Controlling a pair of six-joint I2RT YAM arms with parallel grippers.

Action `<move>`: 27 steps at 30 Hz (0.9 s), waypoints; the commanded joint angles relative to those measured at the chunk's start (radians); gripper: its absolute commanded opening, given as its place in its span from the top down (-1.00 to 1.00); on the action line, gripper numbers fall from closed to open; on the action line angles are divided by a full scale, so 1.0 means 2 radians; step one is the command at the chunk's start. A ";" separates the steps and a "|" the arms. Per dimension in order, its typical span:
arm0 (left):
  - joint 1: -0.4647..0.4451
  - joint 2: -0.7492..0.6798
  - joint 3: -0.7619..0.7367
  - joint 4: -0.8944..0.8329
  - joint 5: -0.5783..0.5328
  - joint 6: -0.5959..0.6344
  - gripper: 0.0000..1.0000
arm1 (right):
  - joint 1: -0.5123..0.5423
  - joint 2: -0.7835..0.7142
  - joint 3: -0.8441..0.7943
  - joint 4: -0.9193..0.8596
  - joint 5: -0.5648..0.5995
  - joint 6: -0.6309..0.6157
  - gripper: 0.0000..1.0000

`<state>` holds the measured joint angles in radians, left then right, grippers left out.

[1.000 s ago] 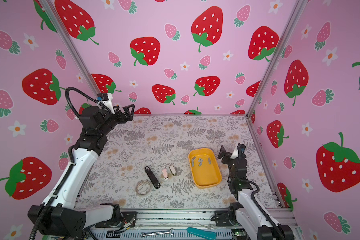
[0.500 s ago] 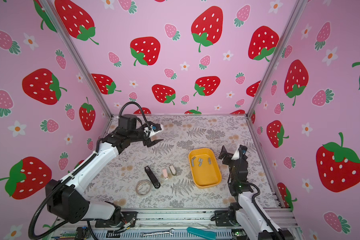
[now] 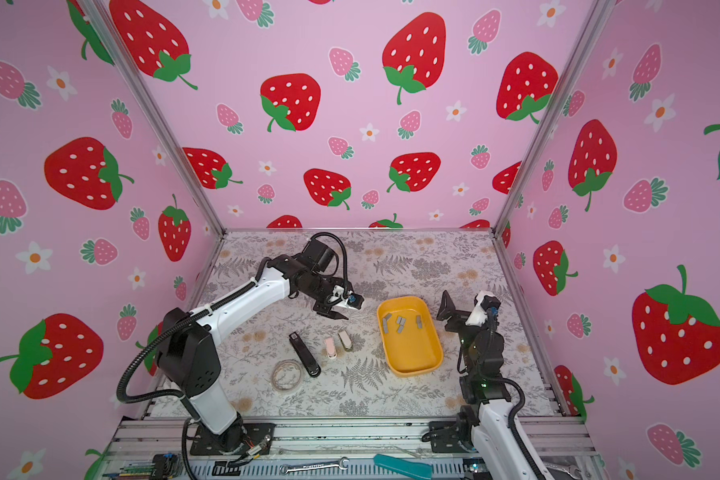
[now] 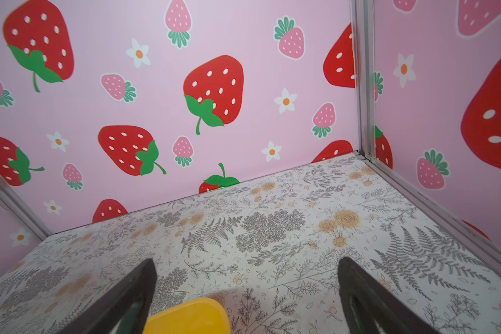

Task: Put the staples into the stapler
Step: 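Raise the left arm toward the white-and-pink stapler while the right arm lifts, then lower the left gripper onto the white-and-pink stapler and close on it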

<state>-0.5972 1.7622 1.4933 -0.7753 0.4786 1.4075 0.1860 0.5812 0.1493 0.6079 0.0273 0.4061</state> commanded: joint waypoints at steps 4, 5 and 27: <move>-0.032 -0.018 -0.074 0.027 -0.061 0.068 -0.37 | 0.001 -0.011 -0.021 0.042 -0.041 -0.013 -0.99; -0.037 -0.016 -0.082 0.031 -0.069 0.072 -0.36 | 0.001 -0.013 -0.022 0.042 -0.041 -0.013 -0.99; -0.094 0.037 -0.092 0.023 -0.151 0.076 -0.13 | 0.000 0.002 -0.017 0.042 -0.063 0.002 -0.99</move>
<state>-0.7761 1.8259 1.3075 -0.7090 0.1871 1.5253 0.1860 0.5800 0.1112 0.6582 -0.0902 0.3965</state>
